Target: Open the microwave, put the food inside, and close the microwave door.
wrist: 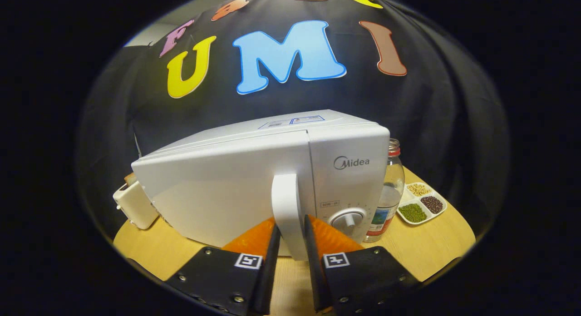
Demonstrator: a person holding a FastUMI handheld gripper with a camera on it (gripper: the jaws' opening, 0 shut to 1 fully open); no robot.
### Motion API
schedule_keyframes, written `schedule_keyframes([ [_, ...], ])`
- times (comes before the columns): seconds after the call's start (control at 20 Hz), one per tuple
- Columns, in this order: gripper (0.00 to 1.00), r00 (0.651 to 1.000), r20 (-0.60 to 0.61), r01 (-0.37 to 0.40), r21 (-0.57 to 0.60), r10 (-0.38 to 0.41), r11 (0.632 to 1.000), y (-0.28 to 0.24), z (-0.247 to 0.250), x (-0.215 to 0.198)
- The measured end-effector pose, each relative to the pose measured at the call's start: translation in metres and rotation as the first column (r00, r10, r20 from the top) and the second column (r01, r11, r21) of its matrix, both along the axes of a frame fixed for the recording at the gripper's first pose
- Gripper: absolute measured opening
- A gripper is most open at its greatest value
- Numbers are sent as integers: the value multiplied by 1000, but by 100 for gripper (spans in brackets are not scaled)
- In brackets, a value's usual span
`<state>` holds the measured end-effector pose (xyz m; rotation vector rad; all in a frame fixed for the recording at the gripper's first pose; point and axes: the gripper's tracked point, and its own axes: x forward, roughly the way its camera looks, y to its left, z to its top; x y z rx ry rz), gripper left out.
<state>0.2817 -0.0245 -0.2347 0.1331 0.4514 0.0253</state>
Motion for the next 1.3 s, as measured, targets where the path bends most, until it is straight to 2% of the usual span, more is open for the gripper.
schedule_keyframes([
  [0.1, 30, 1000, 1, -22, -69, 22, 997, -2, 0, -1],
  [0.2, 12, 998, -13, -59, -114, 58, 992, -1, -1, -2],
  [0.25, 12, 997, -25, -77, -111, 75, 991, -1, -2, -4],
  [0.3, 6, 996, -32, -83, -98, 80, 992, 0, -1, -4],
  [0.45, 6, 995, -59, -83, -116, 77, 990, 0, -1, -5],
  [0.6, 6, 992, -105, -69, -55, 63, 996, 2, -3, -11],
  [0.75, 6, 991, -85, -111, -153, 99, 982, 10, 3, -42],
  [0.95, 6, 989, -128, -95, -128, 78, 987, 25, 3, -80],
  [1.3, 6, 981, -156, -135, -110, 117, 985, 78, 9, -155],
])
